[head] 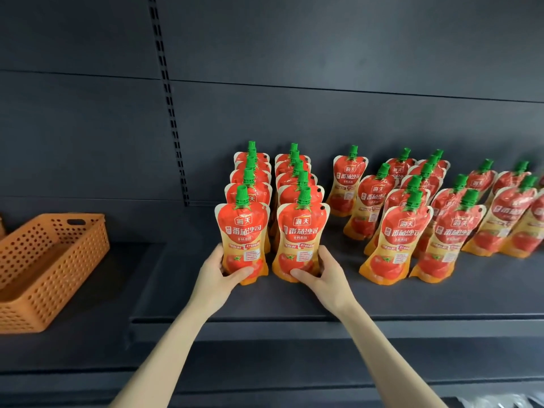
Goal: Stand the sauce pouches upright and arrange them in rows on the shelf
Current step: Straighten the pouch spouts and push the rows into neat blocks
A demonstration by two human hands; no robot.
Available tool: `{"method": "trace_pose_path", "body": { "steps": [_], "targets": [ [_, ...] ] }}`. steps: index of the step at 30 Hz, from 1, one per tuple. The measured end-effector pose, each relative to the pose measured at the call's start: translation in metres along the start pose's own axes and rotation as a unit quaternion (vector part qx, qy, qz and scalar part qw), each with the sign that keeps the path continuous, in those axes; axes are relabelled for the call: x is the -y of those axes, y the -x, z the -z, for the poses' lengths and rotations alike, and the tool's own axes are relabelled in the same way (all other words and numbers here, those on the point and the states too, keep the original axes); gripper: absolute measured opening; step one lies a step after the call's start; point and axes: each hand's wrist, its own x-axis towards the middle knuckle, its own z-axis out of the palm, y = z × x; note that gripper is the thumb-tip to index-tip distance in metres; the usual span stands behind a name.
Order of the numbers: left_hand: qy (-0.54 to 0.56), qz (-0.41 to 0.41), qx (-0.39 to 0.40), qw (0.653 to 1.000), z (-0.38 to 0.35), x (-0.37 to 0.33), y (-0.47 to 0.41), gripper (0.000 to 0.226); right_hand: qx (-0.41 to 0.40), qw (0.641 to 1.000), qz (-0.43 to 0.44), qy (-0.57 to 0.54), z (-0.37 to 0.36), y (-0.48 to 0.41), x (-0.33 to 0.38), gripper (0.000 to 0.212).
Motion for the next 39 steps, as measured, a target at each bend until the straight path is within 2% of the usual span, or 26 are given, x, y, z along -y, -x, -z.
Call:
{"method": "trace_pose_path", "body": {
  "steps": [15,39],
  "targets": [
    [-0.062,0.008,-0.020,0.998,0.0005,-0.0009,0.0049,0.046,-0.002,0.999,0.006,0.031,0.0020,0.0033,0.0010,0.050],
    [-0.079,0.006,-0.006,0.997,-0.0011,-0.0022,0.0042,0.051,-0.009,0.999,0.005,0.034,0.0019,0.0012,-0.0027,0.044]
  ]
}}
